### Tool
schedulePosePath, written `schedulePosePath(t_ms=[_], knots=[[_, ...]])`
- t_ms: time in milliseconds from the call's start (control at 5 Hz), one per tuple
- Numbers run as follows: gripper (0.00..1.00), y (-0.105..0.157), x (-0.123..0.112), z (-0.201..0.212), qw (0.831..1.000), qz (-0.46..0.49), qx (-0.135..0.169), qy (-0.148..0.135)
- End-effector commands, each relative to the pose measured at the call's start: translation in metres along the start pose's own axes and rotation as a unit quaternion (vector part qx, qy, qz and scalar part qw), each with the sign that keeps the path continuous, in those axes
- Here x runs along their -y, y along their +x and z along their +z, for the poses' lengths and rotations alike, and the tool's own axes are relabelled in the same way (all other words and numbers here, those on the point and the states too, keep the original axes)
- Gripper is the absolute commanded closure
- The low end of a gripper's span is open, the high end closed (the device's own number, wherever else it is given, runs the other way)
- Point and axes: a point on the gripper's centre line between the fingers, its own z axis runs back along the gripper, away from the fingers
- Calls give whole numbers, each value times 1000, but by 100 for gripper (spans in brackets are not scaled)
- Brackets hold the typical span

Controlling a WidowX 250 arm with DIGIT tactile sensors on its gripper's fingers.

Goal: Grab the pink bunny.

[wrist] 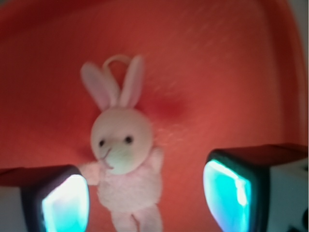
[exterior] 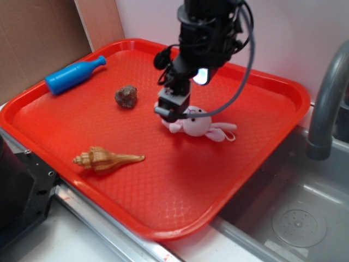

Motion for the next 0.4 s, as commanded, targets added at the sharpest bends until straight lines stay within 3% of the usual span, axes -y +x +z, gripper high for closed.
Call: schedulePosePath(t_ms=[0, 200], knots=[[0, 7, 12, -18, 998, 7, 62, -13], [0, 19, 0, -42, 998, 9, 28, -58]])
